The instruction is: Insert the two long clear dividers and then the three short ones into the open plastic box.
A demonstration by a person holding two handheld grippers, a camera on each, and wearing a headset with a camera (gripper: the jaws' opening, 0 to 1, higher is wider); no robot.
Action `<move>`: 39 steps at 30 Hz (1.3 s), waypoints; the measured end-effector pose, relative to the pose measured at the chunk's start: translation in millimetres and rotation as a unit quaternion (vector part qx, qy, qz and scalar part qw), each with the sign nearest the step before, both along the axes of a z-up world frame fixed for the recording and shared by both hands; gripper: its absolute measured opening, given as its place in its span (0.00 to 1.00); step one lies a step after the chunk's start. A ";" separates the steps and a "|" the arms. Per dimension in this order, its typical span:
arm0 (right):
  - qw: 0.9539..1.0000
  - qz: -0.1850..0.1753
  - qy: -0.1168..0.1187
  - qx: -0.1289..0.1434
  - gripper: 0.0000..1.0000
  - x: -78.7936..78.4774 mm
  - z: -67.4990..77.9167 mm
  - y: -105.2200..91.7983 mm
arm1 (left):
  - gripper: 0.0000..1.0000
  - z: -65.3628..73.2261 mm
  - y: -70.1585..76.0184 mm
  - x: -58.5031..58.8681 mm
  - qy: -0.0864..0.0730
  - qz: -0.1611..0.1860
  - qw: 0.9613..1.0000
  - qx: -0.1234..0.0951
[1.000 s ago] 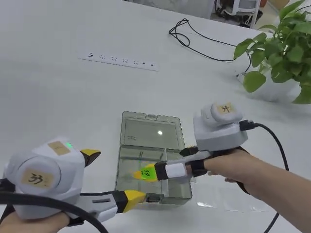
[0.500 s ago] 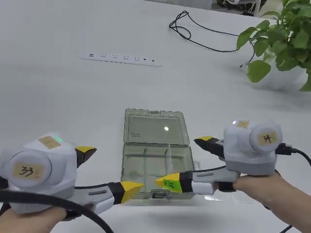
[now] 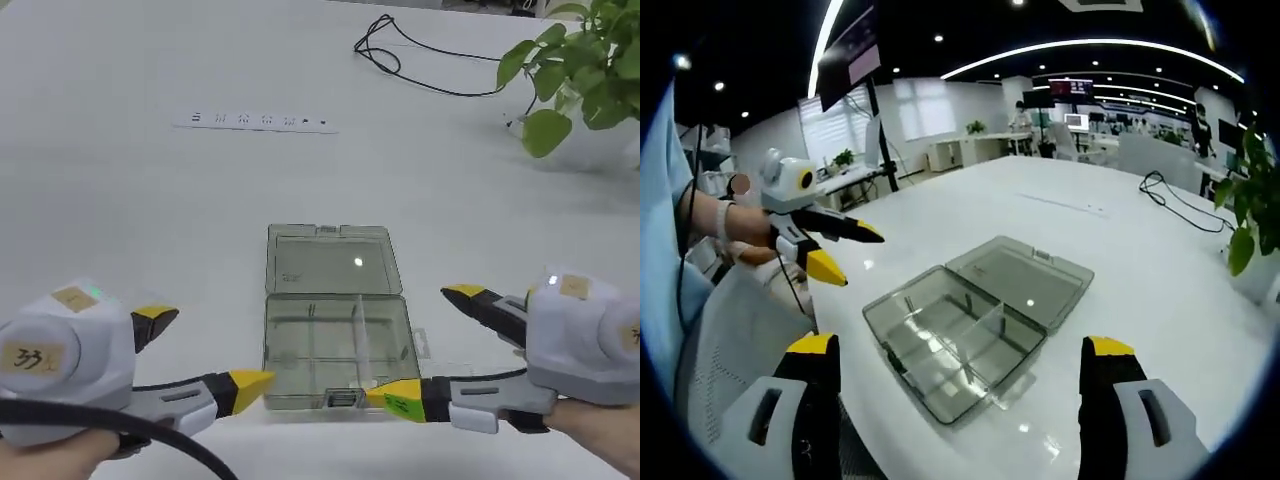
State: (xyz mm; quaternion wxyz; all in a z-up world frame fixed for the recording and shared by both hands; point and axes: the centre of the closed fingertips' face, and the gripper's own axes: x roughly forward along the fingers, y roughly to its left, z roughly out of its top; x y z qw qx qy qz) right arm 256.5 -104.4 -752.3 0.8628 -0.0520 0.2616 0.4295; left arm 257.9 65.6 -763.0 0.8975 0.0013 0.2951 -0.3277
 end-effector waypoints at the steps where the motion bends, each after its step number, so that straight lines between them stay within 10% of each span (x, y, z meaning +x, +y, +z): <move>1: 1.000 0.002 0.000 -0.002 1.00 -1.2 -0.2 -0.6 | 0.79 -1.5 1.5 -0.2 0.002 0.000 1.000 0.004; 18: 1.000 -0.002 -0.009 0.006 1.00 -22.7 -4.1 -13.4 | 0.77 -16.5 37.4 -5.4 0.030 0.018 0.997 0.075; 28: 1.000 -0.008 -0.010 0.018 1.00 -26.1 -3.4 -15.9 | 0.70 -45.8 102.2 8.7 0.110 0.069 0.976 0.177; 39: 1.000 -0.012 -0.005 0.020 0.99 -31.7 -5.5 -16.8 | 0.50 -66.0 121.7 12.5 0.172 0.053 0.956 0.233</move>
